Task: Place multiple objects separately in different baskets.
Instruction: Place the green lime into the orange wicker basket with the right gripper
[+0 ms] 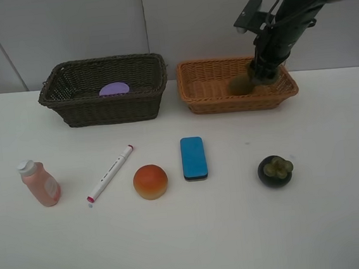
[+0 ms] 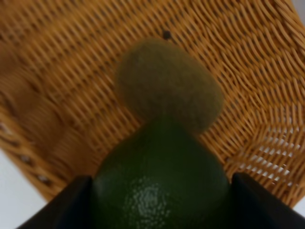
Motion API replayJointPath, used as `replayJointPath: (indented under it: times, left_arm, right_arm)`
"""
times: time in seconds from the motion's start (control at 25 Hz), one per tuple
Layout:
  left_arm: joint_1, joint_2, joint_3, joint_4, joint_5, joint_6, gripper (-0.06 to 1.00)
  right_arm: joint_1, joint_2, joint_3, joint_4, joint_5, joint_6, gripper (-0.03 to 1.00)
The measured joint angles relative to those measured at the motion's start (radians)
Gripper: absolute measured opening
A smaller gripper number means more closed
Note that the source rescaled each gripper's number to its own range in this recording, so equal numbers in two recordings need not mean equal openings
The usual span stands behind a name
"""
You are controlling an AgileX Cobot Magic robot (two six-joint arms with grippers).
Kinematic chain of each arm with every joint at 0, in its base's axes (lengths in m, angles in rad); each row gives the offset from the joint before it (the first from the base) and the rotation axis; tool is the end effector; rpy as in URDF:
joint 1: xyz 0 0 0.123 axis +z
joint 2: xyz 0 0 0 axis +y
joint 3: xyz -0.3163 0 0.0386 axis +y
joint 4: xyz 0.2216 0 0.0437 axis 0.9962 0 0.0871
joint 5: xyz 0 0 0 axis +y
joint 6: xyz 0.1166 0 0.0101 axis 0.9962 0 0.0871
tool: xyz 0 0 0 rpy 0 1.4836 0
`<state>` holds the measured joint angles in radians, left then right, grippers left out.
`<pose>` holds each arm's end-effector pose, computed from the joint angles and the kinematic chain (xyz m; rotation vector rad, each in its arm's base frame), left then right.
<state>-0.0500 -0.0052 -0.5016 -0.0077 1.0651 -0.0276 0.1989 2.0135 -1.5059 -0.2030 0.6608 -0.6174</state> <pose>-0.0397 0.0012 0.2525 0.0233 2.0422 -0.0578 0.4350 0.0729 0.2208 -1.2188 2.3824 -0.3543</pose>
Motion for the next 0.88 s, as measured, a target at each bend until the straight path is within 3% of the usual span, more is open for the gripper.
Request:
replayJointPath:
  times: [0.4, 0.88]
  left_arm:
    - [0.0, 0.0, 0.0, 0.0, 0.0, 0.0, 1.0]
    - [0.0, 0.0, 0.0, 0.0, 0.0, 0.0, 1.0]
  right_arm:
    - [-0.034, 0.075, -0.001, -0.003, -0.122, 0.0, 0.12]
    - [-0.044, 0.095, -0.002, -0.003, -0.161, 0.0, 0.12]
